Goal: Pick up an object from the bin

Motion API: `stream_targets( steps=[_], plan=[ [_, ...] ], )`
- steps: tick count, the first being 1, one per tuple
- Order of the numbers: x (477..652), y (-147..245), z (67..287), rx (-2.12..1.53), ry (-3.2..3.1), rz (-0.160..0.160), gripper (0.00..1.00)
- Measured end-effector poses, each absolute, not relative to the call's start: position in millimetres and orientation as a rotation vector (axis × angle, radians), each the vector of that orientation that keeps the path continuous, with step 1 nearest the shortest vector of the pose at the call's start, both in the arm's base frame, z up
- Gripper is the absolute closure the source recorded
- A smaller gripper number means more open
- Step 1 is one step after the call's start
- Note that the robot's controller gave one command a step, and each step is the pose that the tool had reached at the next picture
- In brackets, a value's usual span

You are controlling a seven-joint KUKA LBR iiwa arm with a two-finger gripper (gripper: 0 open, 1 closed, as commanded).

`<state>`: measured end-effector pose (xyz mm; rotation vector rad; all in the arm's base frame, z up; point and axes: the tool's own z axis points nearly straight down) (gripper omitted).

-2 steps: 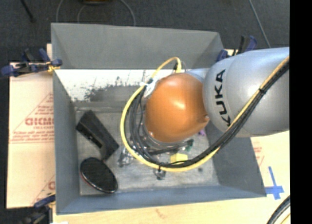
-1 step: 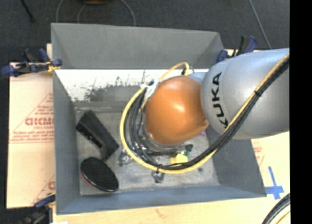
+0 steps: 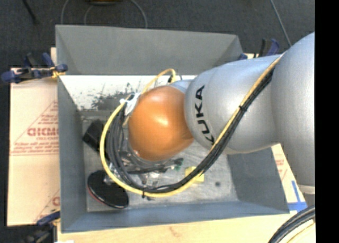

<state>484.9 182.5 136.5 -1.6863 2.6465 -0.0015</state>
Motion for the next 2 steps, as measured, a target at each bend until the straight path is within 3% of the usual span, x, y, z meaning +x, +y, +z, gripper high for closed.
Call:
stream_targets(
  steps=[1,2],
  plan=[
    [491.9,199,124,-1.836,2.54,0.005,0.0],
    [500.0,221,98,-1.208,2.831,-0.004,1.0]
  ],
)
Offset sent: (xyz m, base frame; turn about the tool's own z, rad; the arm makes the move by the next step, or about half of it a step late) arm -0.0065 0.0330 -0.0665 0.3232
